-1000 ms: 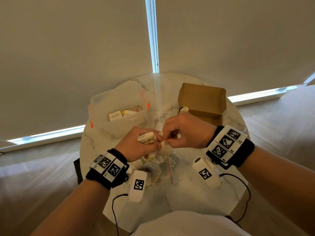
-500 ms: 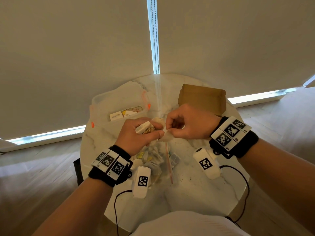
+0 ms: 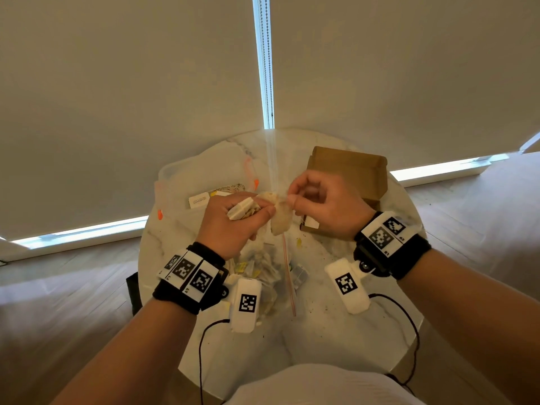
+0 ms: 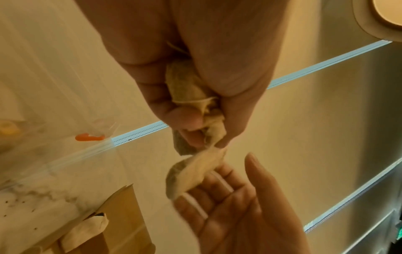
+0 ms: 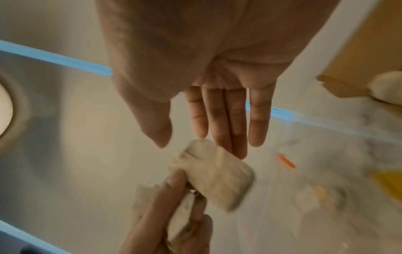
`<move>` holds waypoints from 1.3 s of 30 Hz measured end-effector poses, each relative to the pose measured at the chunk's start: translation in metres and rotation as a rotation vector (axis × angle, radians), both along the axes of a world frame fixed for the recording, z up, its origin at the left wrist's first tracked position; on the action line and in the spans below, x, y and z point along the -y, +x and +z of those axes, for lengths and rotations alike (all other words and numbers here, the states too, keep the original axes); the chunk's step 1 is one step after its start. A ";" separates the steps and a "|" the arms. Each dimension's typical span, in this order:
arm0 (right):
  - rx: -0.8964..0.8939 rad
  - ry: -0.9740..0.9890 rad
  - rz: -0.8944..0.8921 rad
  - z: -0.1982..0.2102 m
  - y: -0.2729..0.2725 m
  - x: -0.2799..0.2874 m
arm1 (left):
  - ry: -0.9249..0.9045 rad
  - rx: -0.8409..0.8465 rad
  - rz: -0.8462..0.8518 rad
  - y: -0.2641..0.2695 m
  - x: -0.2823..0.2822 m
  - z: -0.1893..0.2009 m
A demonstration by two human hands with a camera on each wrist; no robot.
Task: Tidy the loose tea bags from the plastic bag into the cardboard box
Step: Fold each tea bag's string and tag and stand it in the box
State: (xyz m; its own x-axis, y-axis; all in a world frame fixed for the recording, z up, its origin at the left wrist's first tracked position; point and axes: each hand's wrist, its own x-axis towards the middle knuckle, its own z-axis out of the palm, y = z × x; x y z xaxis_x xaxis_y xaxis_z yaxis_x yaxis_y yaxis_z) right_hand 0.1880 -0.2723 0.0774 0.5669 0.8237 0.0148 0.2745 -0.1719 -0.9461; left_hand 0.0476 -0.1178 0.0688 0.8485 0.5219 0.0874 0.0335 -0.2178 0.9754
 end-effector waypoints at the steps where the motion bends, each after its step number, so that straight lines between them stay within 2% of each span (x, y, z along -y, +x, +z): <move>1: -0.074 -0.010 -0.016 -0.008 -0.001 0.001 | 0.009 0.008 0.016 0.001 -0.001 0.001; 5: -0.303 -0.092 0.091 -0.037 -0.012 0.003 | 0.032 0.028 0.033 0.007 -0.003 0.007; 13: -0.212 -0.035 0.102 -0.051 -0.029 -0.009 | 0.037 0.022 0.042 0.018 -0.010 0.014; 21: -0.465 -0.121 0.150 -0.058 -0.034 -0.003 | 0.020 0.010 0.018 0.022 -0.011 0.019; 26: -0.426 -0.156 0.121 -0.065 -0.039 0.000 | 0.020 0.018 0.000 0.021 -0.010 0.020; 30: -0.513 -0.125 -0.003 -0.067 -0.040 0.000 | 0.009 0.039 -0.012 0.021 -0.009 0.023; 32: -0.432 -0.122 -0.046 -0.068 -0.038 0.000 | 0.006 0.050 -0.022 0.020 -0.008 0.025; 35: -0.102 -0.199 -0.050 -0.069 -0.032 0.000 | -0.013 0.070 -0.051 0.018 -0.007 0.027; 36: -0.062 -0.215 -0.060 -0.068 -0.030 0.000 | -0.016 0.075 -0.065 0.017 -0.007 0.027; 39: -0.171 -0.199 -0.088 -0.058 -0.024 -0.002 | -0.015 0.077 -0.105 0.013 -0.007 0.029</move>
